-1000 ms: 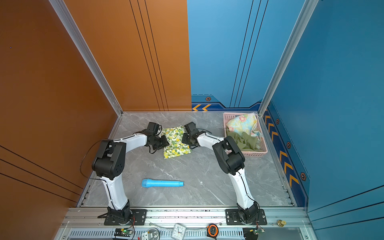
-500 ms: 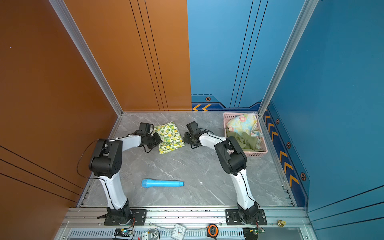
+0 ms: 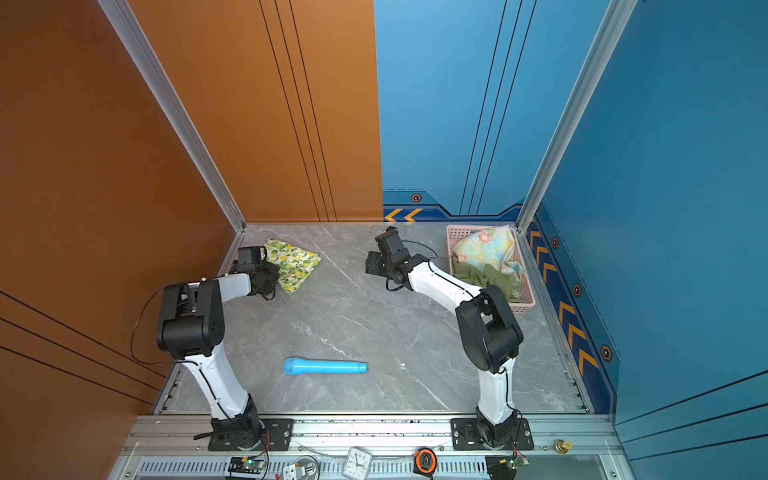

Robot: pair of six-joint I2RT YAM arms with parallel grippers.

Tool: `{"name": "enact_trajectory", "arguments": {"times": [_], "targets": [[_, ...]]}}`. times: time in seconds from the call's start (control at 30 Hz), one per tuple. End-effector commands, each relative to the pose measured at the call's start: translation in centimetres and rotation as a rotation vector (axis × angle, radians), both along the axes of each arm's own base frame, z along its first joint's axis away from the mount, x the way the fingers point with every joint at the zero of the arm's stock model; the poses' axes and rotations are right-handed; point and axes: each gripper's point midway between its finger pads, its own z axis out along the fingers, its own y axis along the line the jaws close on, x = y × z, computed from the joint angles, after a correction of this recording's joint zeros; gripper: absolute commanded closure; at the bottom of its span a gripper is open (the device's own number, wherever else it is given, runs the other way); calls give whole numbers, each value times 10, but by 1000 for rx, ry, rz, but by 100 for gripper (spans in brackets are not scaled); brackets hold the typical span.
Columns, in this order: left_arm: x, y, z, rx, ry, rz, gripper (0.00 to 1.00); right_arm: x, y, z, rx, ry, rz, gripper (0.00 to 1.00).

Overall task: Fold and stack the skirts
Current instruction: 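Carry the skirt to the far corner with left gripper while right withdraws, then release the skirt with the left gripper while the right reaches into the basket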

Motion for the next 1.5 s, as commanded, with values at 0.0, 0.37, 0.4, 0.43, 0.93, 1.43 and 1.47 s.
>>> {"name": "enact_trajectory", "arguments": {"times": [0.0,0.37,0.4,0.43,0.93,1.43,1.47], "targets": [[12,39,7,-15,-89,225,100,-4,-16,10,-61,-35,0,33],[65,59,-5,-87,-164,399,100,0,-43,25,-61,-56,-56,31],[70,57,-4,-90,-170,398,100,0,-45,25,-64,-57,-62,31],[75,54,-4,-89,-169,393,100,1,-48,25,-67,-59,-69,32],[95,24,-6,-82,-168,377,100,4,-67,24,-59,-47,-103,31],[68,-3,57,31,-139,140,2,7,-181,55,-251,-60,-309,11],[65,-6,64,53,-138,104,2,6,-193,57,-263,-56,-333,10]]}}
